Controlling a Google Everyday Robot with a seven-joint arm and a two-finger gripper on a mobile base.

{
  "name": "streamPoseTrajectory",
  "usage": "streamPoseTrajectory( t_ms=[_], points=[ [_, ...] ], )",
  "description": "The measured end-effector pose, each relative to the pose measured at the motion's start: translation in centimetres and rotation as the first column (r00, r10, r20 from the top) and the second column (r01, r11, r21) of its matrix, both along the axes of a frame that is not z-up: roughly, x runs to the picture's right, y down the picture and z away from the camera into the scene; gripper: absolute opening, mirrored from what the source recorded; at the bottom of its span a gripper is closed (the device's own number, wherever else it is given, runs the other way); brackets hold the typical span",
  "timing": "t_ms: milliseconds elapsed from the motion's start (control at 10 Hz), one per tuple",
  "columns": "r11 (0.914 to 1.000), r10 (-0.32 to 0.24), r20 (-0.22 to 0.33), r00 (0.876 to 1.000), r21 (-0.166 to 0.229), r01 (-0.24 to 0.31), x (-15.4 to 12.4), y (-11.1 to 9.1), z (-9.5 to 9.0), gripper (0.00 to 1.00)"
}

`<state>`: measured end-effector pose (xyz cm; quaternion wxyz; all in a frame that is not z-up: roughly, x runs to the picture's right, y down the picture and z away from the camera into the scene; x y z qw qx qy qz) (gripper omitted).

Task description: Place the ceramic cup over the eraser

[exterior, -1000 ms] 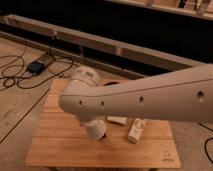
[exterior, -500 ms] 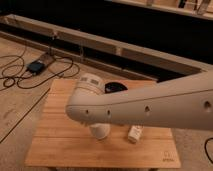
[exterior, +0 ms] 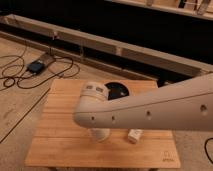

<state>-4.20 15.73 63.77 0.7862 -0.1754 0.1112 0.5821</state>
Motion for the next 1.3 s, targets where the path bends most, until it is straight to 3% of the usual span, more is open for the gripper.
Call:
streamPoseTrajectory(
  t_ms=[400, 700, 1000, 1300],
  points=[
    [0.9992, 0.02, 0.019, 1.0, 0.033, -0.021, 0.9, 0.9, 1.7, 0.54],
    [0.9985, 0.032, 0.023, 0.999, 0.043, -0.032, 1.6, 1.6, 2.9, 0.78],
    [0.9981, 0.044, 0.043, 0.998, 0.041, -0.046, 1.6, 2.1, 4.3, 0.8],
    [0.9976, 0.046, 0.078, 0.996, 0.048, -0.05, 0.6, 1.2, 5.1, 0.8]
  ],
)
